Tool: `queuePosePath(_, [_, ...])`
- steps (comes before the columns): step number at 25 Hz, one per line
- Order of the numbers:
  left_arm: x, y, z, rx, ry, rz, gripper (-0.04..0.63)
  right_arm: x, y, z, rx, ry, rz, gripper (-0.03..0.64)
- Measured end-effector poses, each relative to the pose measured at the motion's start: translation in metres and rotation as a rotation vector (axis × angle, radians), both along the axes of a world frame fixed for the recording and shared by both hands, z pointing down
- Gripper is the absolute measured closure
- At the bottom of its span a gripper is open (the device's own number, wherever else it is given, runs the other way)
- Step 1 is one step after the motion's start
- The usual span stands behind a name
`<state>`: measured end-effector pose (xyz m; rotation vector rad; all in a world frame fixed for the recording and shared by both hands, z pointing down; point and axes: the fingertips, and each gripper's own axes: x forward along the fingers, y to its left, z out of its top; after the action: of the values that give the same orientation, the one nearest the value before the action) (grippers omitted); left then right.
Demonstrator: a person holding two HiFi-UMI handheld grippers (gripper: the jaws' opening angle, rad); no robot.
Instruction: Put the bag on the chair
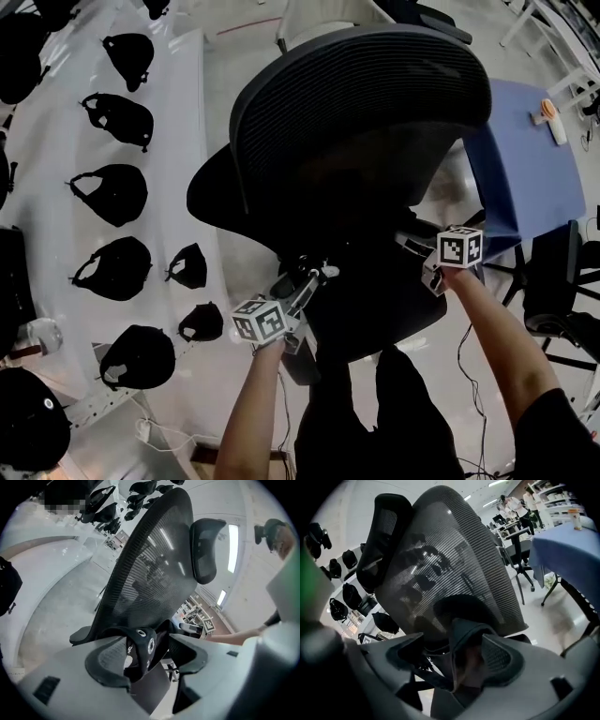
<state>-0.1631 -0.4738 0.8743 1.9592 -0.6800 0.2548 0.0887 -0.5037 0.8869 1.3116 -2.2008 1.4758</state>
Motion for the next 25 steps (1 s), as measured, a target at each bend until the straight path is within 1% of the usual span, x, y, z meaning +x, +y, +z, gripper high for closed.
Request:
queuePosePath(3, [-0.006, 0.016, -0.009, -0.004, -0.028, -0.009, 0.339, 0.000, 0.018, -0.016, -0.007, -0.013, -0.006, 0.244])
queuePosePath(8, [-0.020, 0.034, -0.041, 0.027, -0.048, -0.058, 0.337, -0.007, 0.049, -0.057, 0.024, -0.019, -0.070, 0.244])
queuePosePath(11, [-0.024, 0.054, -0.069, 0.047, -0.056, -0.077, 0.337, -0.009, 0.075, -0.087, 0.045, -0.002, -0.126, 0.244])
queuePosePath(15, [-0.022, 0.085, -0.110, 0.086, -0.058, -0.126, 0.337, -0.006, 0.112, -0.117, 0.076, 0.045, -0.232, 0.244])
queuePosePath(18, [-0.013, 0.115, -0.139, 0.112, -0.045, -0.174, 0.337, 0.004, 0.140, -0.141, 0.095, 0.030, -0.262, 0.242])
queuePosePath(20, [-0.003, 0.139, -0.161, 0.147, -0.031, -0.194, 0.337, 0.012, 0.158, -0.167, 0.126, 0.016, -0.242, 0.242])
queuePosePath(22, [0.009, 0.165, -0.186, 0.215, -0.034, -0.188, 0.337, 0.017, 0.176, -0.194, 0.178, 0.010, -0.226, 0.242])
queuePosePath(25, [0.028, 0.208, -0.223, 0.302, -0.058, -0.172, 0.337, 0.020, 0.211, -0.230, 0.259, 0.019, -0.271, 0.242])
